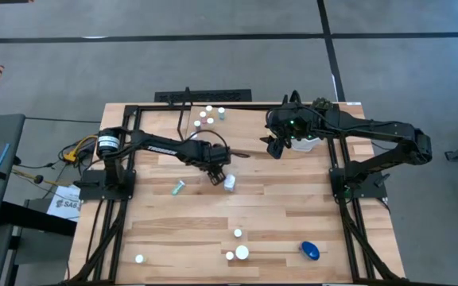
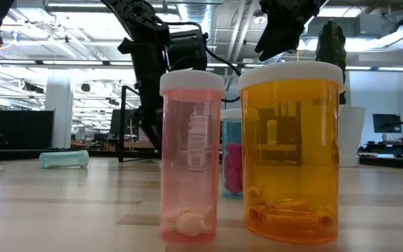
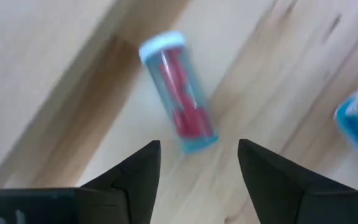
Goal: Pick and place medicine bottles onto shelf by color
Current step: Put the blue pill bottle on the shelf
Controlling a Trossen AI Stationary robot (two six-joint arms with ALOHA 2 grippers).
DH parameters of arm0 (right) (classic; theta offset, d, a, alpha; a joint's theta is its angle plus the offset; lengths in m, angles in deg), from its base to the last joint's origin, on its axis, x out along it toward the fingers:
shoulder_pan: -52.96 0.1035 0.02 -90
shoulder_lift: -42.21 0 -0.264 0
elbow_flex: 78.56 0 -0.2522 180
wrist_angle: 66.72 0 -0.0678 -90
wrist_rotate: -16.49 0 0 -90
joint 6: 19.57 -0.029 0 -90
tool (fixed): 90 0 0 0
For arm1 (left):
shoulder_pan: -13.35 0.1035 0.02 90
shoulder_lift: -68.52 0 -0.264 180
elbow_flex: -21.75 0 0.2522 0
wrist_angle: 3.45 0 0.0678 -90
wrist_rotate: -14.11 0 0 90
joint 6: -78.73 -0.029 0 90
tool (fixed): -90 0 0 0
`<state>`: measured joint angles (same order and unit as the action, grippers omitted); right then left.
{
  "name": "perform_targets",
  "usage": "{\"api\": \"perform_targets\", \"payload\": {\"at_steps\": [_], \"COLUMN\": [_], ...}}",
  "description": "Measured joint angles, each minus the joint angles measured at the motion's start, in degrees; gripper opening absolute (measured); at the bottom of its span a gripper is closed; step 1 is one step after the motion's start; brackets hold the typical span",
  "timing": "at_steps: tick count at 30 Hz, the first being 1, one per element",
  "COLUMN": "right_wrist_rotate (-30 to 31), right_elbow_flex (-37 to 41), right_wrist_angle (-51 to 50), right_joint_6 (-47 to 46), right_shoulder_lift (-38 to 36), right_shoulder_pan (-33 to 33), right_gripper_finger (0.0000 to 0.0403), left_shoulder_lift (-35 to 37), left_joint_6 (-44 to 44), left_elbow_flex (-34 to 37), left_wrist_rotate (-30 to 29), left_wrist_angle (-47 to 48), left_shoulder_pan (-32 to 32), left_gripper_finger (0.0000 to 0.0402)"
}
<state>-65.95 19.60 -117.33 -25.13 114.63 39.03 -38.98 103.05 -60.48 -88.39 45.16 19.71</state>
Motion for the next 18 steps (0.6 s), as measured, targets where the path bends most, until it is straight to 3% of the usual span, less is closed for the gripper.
{"api": "perform_targets", "payload": {"at_steps": [7, 18], "right_wrist_rotate": [0.01, 0.0], "right_elbow_flex": [0.02, 0.0], "right_wrist_angle": [0.01, 0.23], "right_joint_6": [0.0, 0.0], "right_shoulder_lift": [0.0, 0.0], "right_shoulder_pan": [-0.01, 0.0], "right_gripper_finger": [0.027, 0.027], "left_shoulder_lift": [-0.35, -2.6], "left_joint_6": [1.28, 1.26], "left_elbow_flex": [-0.07, 0.35], "left_wrist_rotate": [-3.1, -3.07], "left_wrist_angle": [-4.8, -6.08], "left_shoulder_pan": [1.11, 2.33], "left_gripper_finger": [0.021, 0.0209]}}
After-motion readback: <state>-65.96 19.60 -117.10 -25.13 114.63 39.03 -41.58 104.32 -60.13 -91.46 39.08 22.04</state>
